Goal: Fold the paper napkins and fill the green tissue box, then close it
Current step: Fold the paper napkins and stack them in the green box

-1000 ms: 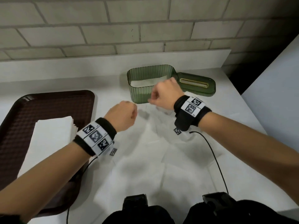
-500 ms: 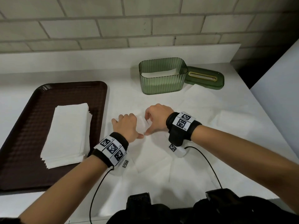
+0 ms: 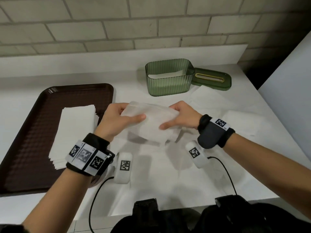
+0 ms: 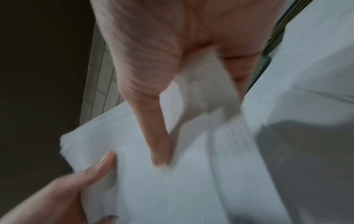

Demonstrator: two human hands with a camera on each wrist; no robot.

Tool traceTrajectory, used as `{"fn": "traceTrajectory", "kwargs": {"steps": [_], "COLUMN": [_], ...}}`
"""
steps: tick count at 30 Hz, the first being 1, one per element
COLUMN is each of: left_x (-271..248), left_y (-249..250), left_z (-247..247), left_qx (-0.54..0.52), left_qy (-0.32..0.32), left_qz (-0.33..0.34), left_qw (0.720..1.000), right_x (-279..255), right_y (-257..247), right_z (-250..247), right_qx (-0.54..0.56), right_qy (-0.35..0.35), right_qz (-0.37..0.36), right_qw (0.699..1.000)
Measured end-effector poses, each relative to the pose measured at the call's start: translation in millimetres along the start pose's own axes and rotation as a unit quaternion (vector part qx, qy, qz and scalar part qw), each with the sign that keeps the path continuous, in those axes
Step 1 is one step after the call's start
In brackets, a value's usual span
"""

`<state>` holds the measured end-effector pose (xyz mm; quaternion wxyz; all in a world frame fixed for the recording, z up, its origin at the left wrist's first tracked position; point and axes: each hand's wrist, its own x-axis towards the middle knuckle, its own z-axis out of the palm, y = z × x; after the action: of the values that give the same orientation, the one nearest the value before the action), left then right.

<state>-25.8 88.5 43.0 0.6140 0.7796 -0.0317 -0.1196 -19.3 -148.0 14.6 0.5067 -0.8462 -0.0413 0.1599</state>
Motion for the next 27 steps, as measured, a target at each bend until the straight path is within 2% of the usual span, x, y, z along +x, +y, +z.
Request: {"fn": "traceTrajectory", "kwargs": {"steps": [2, 4, 6, 9, 13, 17, 21, 24, 27], "left_x": [-9.5, -16.0, -17.9, -13.7, -13.1, -10.6, -4.2, -6.9, -12.4], "left_y": [1.7, 1.5, -2.5, -18.0, -43.4, -52.5, -52.5, -43.7, -37.1], "left_z": [4.4, 11.3, 17.9, 30.5, 53.8, 62.5, 54.6, 50.3, 48.9], "left_qx": [-0.08, -0.125, -0.135, -0.123, -0.147, -0.094, -0.048, -0.01, -0.018], "left_qy": [0.02, 0.054, 0.086, 0.112, 0.128, 0.162, 0.165, 0.169, 0.19], "left_qz": [0.003, 0.026, 0.055, 0.078, 0.058, 0.063, 0.07, 0.1, 0.128], "left_qw": [0.997, 0.99, 0.986, 0.983, 0.979, 0.98, 0.983, 0.98, 0.973], "right_x": [-7.2, -10.8, -12.6, -13.7, -14.2, -13.2, -10.5, -9.1, -7.9], "right_y": [0.4, 2.3, 4.2, 11.3, 29.2, 32.8, 26.5, 19.0, 17.2], "right_z": [-7.1, -12.1, -13.8, -5.5, 17.2, 24.1, 17.4, 12.8, 9.7], "right_qx": [0.092, 0.19, 0.233, 0.226, 0.211, 0.204, 0.21, 0.197, 0.204], "right_qy": [0.067, 0.128, 0.145, 0.138, 0.1, 0.103, 0.118, 0.13, 0.136], "right_qz": [-0.034, -0.062, -0.093, -0.104, -0.052, -0.028, -0.031, -0.056, -0.073], "right_qw": [0.993, 0.972, 0.957, 0.959, 0.971, 0.973, 0.97, 0.97, 0.967]}}
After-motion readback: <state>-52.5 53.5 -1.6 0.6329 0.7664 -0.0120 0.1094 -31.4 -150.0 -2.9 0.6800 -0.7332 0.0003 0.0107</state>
